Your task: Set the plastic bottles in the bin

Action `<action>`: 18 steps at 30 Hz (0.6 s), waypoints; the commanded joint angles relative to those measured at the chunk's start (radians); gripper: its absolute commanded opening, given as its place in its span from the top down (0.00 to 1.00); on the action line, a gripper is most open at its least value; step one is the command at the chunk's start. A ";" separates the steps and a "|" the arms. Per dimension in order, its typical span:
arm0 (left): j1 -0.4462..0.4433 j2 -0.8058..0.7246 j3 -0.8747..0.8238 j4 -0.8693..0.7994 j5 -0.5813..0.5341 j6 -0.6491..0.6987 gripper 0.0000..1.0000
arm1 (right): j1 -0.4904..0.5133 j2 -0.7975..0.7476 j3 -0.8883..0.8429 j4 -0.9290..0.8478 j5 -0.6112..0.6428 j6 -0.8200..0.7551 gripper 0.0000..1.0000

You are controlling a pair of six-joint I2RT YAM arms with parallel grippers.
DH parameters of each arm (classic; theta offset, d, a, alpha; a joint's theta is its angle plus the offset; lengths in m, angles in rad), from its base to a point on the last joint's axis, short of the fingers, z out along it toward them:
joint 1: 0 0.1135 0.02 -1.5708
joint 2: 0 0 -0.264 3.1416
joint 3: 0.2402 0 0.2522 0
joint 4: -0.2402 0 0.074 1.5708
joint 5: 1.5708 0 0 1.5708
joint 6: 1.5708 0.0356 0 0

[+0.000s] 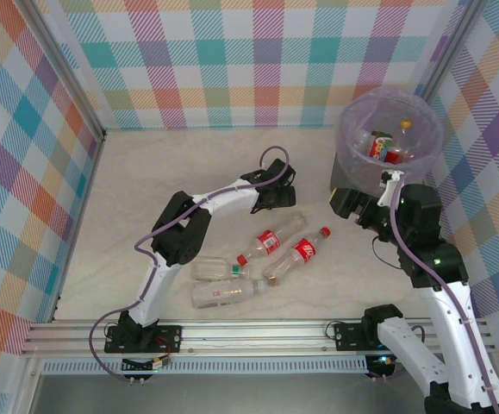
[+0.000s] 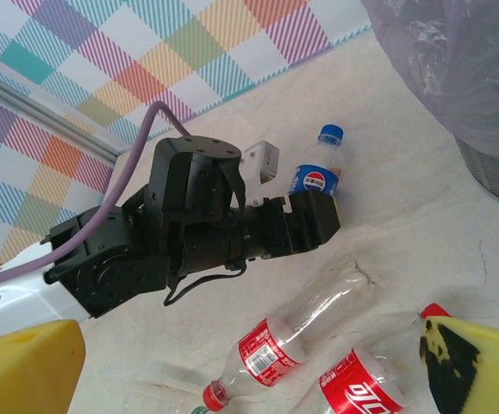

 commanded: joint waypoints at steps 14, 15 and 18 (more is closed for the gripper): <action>0.000 -0.197 -0.160 0.107 -0.024 0.098 0.43 | 0.003 0.000 -0.044 0.101 -0.153 -0.008 0.00; -0.001 -0.238 -0.201 0.130 -0.024 0.105 0.43 | 0.002 0.002 -0.045 0.108 -0.156 -0.001 0.00; -0.001 -0.362 -0.322 0.223 -0.022 0.116 0.43 | 0.002 0.002 -0.047 0.118 -0.155 0.014 0.00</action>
